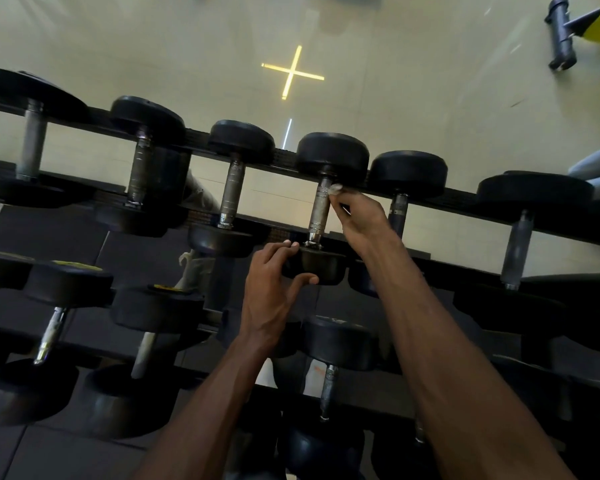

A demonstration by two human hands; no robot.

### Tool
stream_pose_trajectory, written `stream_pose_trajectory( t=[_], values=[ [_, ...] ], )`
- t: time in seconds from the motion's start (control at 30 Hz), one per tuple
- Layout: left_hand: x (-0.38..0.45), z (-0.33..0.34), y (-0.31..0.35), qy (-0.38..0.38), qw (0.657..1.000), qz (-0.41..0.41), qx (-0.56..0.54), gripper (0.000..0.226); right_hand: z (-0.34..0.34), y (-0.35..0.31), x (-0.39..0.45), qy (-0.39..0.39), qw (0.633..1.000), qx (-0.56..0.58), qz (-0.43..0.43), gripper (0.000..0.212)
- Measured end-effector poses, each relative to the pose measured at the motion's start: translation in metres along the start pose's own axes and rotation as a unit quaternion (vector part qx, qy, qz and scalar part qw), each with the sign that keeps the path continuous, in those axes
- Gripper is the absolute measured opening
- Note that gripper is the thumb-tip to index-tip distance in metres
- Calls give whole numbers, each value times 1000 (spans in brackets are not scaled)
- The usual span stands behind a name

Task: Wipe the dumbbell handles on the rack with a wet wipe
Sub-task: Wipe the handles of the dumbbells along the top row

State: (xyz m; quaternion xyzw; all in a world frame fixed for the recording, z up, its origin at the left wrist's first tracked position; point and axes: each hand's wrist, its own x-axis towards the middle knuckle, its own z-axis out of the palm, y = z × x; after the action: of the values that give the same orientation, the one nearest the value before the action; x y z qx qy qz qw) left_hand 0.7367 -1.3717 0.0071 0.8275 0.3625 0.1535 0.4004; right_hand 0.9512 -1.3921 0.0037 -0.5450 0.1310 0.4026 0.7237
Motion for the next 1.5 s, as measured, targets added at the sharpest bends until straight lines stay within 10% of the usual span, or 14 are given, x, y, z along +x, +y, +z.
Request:
stream_pose_trajectory(
  t=[0.23,0.43,0.77,1.5],
  values=[
    [0,0,0,-3,1000,-4,0,62,1,-5,24,38,996,-53,55,8],
    [0,1,-3,-2,1000,-1,-2,62,-4,-2,37,-87,982,-49,161,18],
    [1,2,-5,-7,1000,3,2,62,1,15,39,13,997,12,74,10],
    [2,3,-7,-1,1000,20,12,60,3,-4,35,-84,989,9,122,40]
  ],
)
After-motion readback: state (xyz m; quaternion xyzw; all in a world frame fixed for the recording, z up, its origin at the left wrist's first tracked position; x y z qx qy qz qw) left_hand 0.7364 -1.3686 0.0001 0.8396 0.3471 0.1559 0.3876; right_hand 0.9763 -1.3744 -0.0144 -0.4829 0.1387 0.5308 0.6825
